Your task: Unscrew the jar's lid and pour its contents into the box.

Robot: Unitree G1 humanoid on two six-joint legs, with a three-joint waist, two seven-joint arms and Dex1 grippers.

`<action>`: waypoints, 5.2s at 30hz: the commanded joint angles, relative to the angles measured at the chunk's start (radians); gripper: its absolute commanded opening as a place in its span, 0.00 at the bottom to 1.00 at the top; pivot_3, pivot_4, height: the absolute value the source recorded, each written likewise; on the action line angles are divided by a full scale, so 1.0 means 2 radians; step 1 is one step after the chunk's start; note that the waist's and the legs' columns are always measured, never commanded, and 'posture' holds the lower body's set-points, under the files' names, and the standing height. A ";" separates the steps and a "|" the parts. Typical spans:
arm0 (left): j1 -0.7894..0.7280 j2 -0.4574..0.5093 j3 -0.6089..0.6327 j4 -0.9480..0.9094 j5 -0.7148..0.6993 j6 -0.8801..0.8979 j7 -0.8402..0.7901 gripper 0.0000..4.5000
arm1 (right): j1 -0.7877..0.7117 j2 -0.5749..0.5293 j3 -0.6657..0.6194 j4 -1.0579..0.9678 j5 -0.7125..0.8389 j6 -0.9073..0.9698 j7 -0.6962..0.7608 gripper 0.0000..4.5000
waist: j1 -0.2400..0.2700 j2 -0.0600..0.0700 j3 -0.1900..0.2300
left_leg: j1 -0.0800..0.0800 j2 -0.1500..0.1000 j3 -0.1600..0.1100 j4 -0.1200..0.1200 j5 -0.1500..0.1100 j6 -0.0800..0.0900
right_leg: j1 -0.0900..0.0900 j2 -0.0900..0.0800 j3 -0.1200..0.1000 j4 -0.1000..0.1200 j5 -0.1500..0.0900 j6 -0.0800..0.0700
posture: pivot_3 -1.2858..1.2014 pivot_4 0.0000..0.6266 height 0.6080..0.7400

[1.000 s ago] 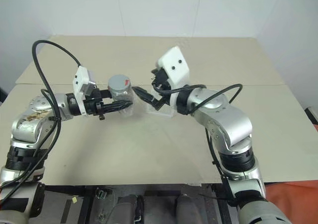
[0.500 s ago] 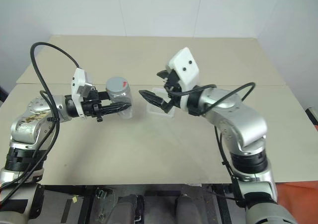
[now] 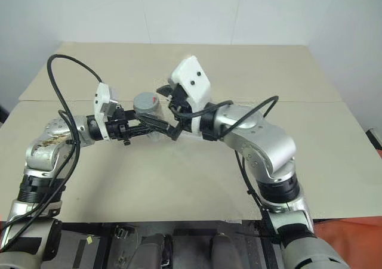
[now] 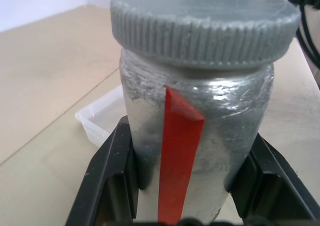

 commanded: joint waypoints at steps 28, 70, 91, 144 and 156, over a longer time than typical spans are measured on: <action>-0.019 0.010 0.004 -0.001 -0.005 -0.014 -0.046 0.44 | 0.007 -0.007 -0.016 0.016 -0.054 -0.017 -0.010 0.99 | -0.001 0.000 0.000 | 0.000 0.000 0.000 0.000 0.000 0.000 | 0.000 0.000 0.000 0.000 0.000 0.000 | 0.52 0.24 1.00; -0.016 0.011 -0.002 -0.006 -0.006 -0.019 -0.078 0.44 | 0.025 -0.057 -0.054 0.000 -0.030 -0.017 -0.019 0.99 | -0.001 0.000 0.000 | 0.000 0.000 0.000 0.000 0.000 0.000 | 0.000 0.000 0.000 0.000 0.000 0.000 | 0.52 0.24 1.00; -0.039 -0.006 -0.009 0.036 0.013 -0.041 -0.068 0.44 | 0.027 -0.064 -0.045 -0.043 0.038 -0.023 0.037 0.99 | 0.000 0.000 0.000 | 0.000 0.000 0.000 0.000 0.000 0.000 | 0.000 0.000 0.000 0.000 0.000 0.000 | 0.52 0.24 1.00; -0.034 0.002 -0.008 0.018 0.007 -0.044 -0.078 0.44 | 0.002 -0.035 -0.024 0.022 -0.012 -0.041 0.052 0.99 | -0.001 0.000 0.000 | 0.000 0.000 0.000 0.000 0.000 0.000 | 0.000 0.000 0.000 0.000 0.000 0.000 | 0.52 0.24 1.00; -0.027 0.005 -0.010 0.007 0.003 -0.038 -0.080 0.44 | -0.006 -0.025 -0.021 0.031 -0.008 -0.050 0.068 0.99 | -0.001 0.000 0.000 | 0.000 0.000 0.000 0.000 0.000 0.000 | 0.000 0.000 0.000 0.000 0.000 0.000 | 0.52 0.24 1.00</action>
